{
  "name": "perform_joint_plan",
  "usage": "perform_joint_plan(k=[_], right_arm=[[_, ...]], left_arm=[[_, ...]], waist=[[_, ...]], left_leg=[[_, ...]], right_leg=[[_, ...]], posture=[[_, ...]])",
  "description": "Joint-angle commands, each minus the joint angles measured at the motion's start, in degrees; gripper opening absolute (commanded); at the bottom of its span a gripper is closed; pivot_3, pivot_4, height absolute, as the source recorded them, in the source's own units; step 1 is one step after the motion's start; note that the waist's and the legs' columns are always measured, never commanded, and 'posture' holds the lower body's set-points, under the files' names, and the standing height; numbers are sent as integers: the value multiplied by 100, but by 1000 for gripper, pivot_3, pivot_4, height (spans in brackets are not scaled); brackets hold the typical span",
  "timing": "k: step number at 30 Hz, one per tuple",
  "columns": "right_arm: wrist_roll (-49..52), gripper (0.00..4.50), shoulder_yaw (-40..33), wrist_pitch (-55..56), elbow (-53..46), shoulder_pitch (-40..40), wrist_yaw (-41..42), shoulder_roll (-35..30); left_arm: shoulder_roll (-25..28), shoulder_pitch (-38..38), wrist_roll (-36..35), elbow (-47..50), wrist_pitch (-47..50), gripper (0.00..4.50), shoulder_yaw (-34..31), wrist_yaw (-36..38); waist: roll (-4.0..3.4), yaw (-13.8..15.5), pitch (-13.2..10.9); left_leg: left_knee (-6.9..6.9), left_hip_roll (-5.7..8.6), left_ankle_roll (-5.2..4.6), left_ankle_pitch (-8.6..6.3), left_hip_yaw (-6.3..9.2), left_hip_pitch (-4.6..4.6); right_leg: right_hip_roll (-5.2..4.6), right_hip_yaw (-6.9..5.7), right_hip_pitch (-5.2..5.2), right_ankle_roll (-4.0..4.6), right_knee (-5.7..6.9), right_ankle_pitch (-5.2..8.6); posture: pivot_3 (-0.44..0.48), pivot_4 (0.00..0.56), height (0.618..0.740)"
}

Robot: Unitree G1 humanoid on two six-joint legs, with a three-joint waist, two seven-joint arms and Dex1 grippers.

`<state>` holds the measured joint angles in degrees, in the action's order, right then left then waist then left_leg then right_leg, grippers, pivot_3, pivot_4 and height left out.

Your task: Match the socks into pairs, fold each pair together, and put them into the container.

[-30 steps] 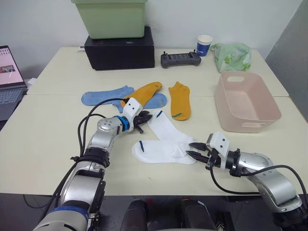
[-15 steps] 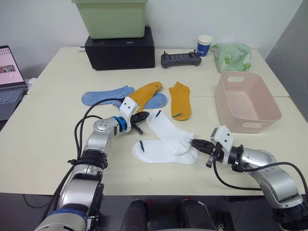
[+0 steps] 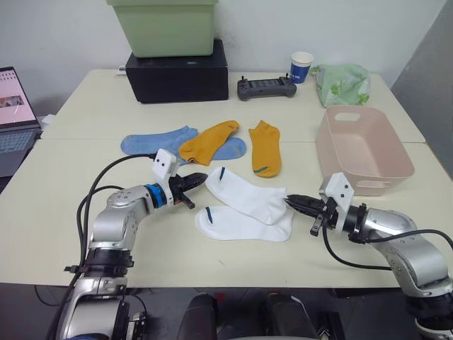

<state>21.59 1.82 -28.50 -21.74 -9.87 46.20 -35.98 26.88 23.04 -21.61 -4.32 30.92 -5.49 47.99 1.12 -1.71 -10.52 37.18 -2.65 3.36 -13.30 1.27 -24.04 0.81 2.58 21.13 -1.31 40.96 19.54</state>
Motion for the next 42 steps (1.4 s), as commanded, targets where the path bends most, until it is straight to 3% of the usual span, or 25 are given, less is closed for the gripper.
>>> perform_joint_plan(k=[1, 9, 16, 17, 20, 27, 29, 35, 41, 42], right_arm=[[2, 22, -55, 308, 344, -358, 333, -134], [-430, 22, 328, 1067, 1707, -1256, 853, -21], [-677, 22, 486, 1271, 2576, -1597, 1046, 68], [-692, 229, 461, 1293, 2617, -1596, 1046, 70], [-480, 1048, 197, 959, 2524, -1540, 929, 54], [252, 3383, -536, -482, 2038, -1233, 205, 254], [448, 3396, -598, -982, 1861, -1192, -131, 497], [860, 3396, -638, -2320, 1541, -1226, -845, 968], [980, 3396, -601, -2879, 1538, -1420, -1215, 1179], [1044, 3396, -644, -2903, 1572, -1466, -1244, 1261]], left_arm=[[28, -353, -427, 999, 395, 0, -317, -271], [-389, -1319, -1069, 2344, 946, 0, -792, -1241], [-625, -1897, -936, 2607, 732, 0, -522, -1579], [-635, -1919, -891, 2566, 665, 0, -494, -1588], [-624, -1931, -992, 2437, 595, 600, -626, -1576], [-163, -1720, -880, 2016, 369, 2754, -852, -1426], [-5, -1492, -750, 1654, 265, 3361, -713, -1276], [120, -786, -513, 746, 251, 3361, -266, -975], [113, -364, -156, 108, 75, 3361, 185, -767], [103, -334, -136, 60, 47, 3190, 223, -726]], waist=[[0, -1, 0], [0, -16, 0], [0, 15, 0], [0, 15, 0], [0, 9, 0], [0, 7, 0], [0, 6, 0], [-1, 4, 1], [-1, -5, 0], [-1, -7, 1]], left_leg=[[0, -1, 0, 0, 0, 0], [-1, -4, 0, 0, 2, 4], [-1, -1, 0, 0, 1, 6], [-1, 1, 0, 0, 0, 6], [-1, 2, 0, 0, -3, 7], [-4, -2, 0, 0, 0, 7], [-4, -1, 0, 0, 0, 8], [-7, 1, 0, 0, -5, 5], [-8, 1, 0, 0, -5, 5], [-8, 1, 0, 0, -6, 5]], right_leg=[[0, 1, 0, 0, 0, 0], [-1, 7, -1, 0, -1, 0], [-6, 8, -6, 1, -4, 0], [-7, 9, -6, 1, -3, 0], [-8, 10, -6, 1, -4, 0], [-8, 9, -6, 1, -3, 0], [-8, 9, -6, 1, -3, 0], [-2, 4, -2, 1, -4, 0], [-1, 4, 1, 1, -3, 0], [0, 5, 3, 1, -2, 0]], posture=[[0, 150, 740], [0, 150, 740], [0, 150, 740], [0, 150, 740], [0, 150, 740], [0, 150, 740], [0, 150, 740], [0, 150, 740], [0, 150, 740], [0, 150, 740]])
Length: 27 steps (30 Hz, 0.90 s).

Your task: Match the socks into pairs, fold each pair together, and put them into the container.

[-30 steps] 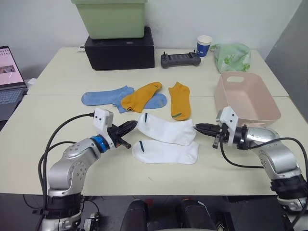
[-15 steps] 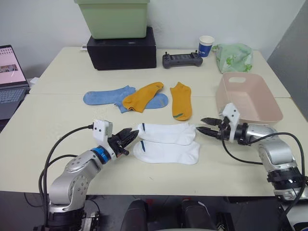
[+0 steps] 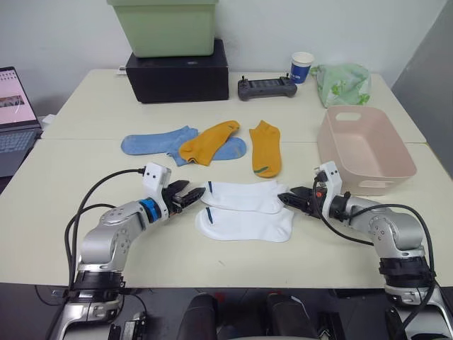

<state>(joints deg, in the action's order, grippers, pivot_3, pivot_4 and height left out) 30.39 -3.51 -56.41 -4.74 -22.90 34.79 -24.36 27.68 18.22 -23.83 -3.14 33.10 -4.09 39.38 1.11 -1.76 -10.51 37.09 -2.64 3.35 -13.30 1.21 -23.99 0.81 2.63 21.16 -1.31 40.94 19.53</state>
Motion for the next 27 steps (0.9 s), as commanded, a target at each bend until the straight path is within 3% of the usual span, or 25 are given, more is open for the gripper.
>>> perform_joint_plan(k=[1, 4, 9, 11, 19, 22, 27], right_arm=[[214, 3219, -156, -144, -96, -208, -141, 175], [281, 2475, -219, -185, -64, -301, -178, 297], [329, 661, -259, -187, -55, -346, -242, 316], [413, 30, -330, -238, -104, -339, -269, 324], [1069, 30, -902, -866, -744, -297, -454, 281], [1631, 30, -1325, -1398, -1134, -161, -479, 130], [2318, 30, -1639, -1989, -1705, 150, -666, 65]], left_arm=[[17, 163, 100, -85, -194, 2971, 114, 174], [25, 126, 55, -20, -201, 2140, 163, 313], [43, 29, 36, 151, -154, 451, 127, 340], [50, -12, 2, 233, -126, 0, 85, 324], [17, -288, -776, 1406, 701, 0, -446, -24], [38, -557, -1519, 2097, 1327, 0, -906, -179], [177, -1246, -2019, 2827, 1764, 0, -1069, -243]], waist=[[0, -7, 0], [0, -8, 0], [0, -5, 0], [0, -5, 0], [0, -6, 0], [0, -8, 0], [0, -15, 0]], left_leg=[[-1, 0, 0, 0, 0, 1], [-4, -1, 0, 0, -1, 0], [-3, -2, 0, 0, -2, -3], [-3, -2, -1, 0, 0, -3], [-4, -5, -1, 0, 5, -8], [-5, -6, -1, -1, 5, -10], [-5, -6, -1, -1, 6, -8]], right_leg=[[0, -1, 0, 0, 1, 0], [1, 0, 3, 0, -1, 0], [-1, 2, 5, 0, 0, 0], [-1, 2, 4, 0, -1, 0], [-2, 5, 6, 0, -1, 0], [-3, 6, 7, -1, -3, 0], [-6, 6, 3, -1, -6, 1]], posture=[[0, 150, 740], [0, 150, 740], [0, 150, 740], [0, 150, 740], [0, 150, 740], [0, 150, 740], [0, 150, 740]])
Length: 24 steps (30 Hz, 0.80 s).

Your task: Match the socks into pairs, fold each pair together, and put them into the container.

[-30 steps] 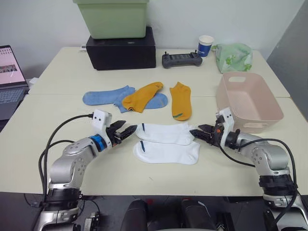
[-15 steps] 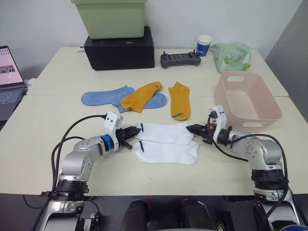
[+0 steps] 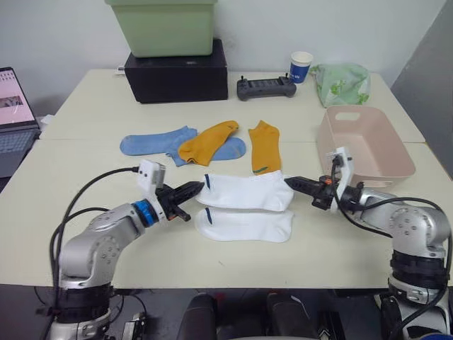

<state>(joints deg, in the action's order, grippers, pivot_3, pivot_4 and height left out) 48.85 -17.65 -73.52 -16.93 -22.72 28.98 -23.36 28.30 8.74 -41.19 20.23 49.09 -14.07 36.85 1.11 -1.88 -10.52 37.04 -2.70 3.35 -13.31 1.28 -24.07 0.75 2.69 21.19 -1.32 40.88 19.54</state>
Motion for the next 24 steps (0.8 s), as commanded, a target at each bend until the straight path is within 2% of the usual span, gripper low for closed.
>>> perform_joint_plan(k=[1, 9, 24], right_arm=[[586, 30, -242, -342, -597, 218, -105, -46], [539, 30, 50, -47, -748, 753, -296, -56], [408, 30, 453, 523, -643, 1006, -323, -133]], left_arm=[[159, -432, -226, 564, 91, 0, -22, 38], [110, -922, -3, 606, -310, 0, 361, 98], [226, -920, 12, 436, -493, 0, 460, 165]], waist=[[0, -3, 0], [0, 3, 0], [0, 4, 0]], left_leg=[[-2, 0, 0, 0, -2, 1], [-2, 5, -1, -1, -3, 2], [-4, 4, -1, -1, -4, -2]], right_leg=[[0, 2, 0, 0, 0, 0], [6, 2, -1, -1, -4, 1], [10, 3, 6, -1, -5, 1]], posture=[[0, 150, 740], [0, 150, 740], [0, 150, 740]])
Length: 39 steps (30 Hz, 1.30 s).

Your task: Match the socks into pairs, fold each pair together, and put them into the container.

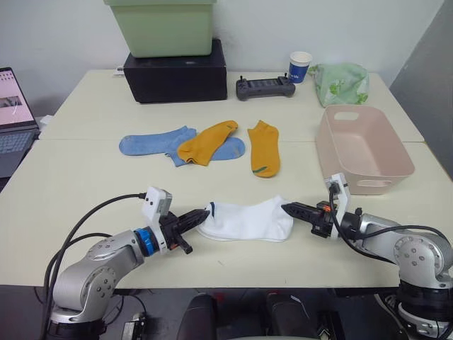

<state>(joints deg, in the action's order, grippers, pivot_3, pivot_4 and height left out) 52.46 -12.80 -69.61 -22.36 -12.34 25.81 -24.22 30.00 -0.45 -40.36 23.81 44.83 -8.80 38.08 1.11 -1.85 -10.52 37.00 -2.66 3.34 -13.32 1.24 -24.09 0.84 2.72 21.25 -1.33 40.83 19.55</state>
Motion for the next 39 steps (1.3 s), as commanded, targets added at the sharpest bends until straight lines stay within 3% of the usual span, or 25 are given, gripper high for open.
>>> perform_joint_plan(k=[1, 39], right_arm=[[46, 30, -23, 147, -89, -36, -8, -56], [-191, 30, 466, 549, 54, 55, 215, -224]], left_arm=[[68, -8, -66, 73, -74, 0, -72, 51], [79, -68, 297, -225, -423, 0, 7, 33]], waist=[[0, 0, 0], [0, 1, 0]], left_leg=[[0, 0, 0, 0, 0, 0], [-2, -1, 0, 0, 1, -1]], right_leg=[[0, 0, 0, 0, 0, 0], [0, -1, 1, -1, -3, 1]], posture=[[0, 150, 740], [0, 150, 740]])
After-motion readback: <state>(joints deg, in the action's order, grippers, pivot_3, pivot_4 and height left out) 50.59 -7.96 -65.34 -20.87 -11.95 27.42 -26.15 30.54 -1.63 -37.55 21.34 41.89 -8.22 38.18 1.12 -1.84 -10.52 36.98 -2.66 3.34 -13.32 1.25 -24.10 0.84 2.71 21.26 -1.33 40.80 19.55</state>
